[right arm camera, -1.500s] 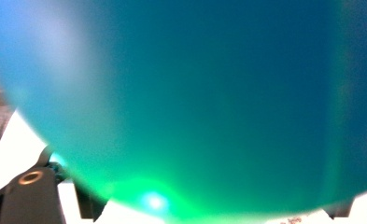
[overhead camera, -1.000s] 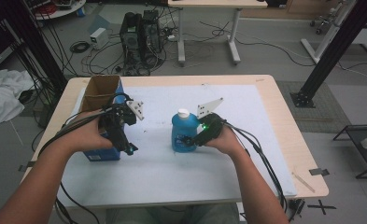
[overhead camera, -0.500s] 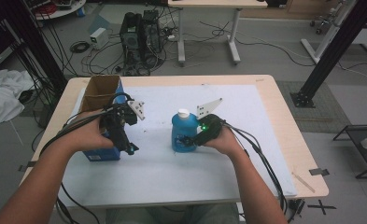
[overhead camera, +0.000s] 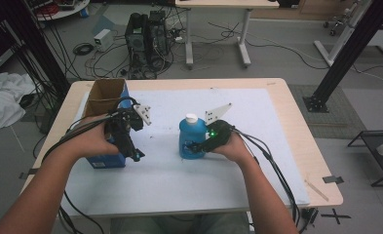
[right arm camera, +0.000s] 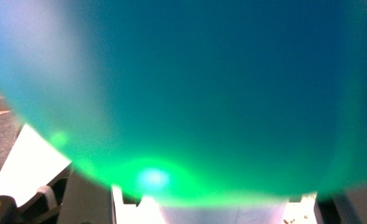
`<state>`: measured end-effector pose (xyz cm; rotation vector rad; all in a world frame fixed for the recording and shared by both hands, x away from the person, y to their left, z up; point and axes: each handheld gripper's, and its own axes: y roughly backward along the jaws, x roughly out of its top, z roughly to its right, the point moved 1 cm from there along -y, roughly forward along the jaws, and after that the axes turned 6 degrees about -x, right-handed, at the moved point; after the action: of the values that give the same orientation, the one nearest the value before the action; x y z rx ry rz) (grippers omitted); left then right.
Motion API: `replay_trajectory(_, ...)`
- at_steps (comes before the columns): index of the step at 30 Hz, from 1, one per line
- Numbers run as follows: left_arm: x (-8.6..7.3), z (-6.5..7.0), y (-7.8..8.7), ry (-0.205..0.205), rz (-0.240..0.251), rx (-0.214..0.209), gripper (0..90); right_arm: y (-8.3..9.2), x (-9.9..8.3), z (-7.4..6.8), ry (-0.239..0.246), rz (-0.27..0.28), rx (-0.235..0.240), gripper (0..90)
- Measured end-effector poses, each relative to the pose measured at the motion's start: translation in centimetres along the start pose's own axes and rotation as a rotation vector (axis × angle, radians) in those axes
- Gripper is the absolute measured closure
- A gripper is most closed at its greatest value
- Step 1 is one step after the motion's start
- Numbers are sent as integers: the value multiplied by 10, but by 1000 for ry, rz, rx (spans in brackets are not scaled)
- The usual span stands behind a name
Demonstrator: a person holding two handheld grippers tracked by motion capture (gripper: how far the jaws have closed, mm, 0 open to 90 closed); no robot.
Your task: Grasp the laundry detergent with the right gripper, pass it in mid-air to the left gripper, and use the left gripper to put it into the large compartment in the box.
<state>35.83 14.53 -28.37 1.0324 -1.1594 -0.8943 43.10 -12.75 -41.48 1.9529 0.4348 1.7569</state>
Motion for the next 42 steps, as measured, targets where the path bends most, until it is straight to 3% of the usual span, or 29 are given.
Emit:
replay_trajectory(3,0,1,0,13,10,-3,61,0,0,-1,7,9,-6,409)
replay_trajectory(8,-1,-1,1,-3,-4,-4,61,0,-2,0,49,29,-9,435)
replay_trajectory(22,2,0,3,-2,-15,-7,61,5,4,-7,78,37,-10,450)
replay_trajectory(29,10,1,9,-13,-37,-2,61,19,16,-17,91,61,-20,448)
replay_trajectory(37,25,6,21,-25,-57,12,61,34,26,-33,99,29,-18,448)
replay_trajectory(42,35,8,29,-42,-97,8,61,37,32,-46,99,15,-9,448)
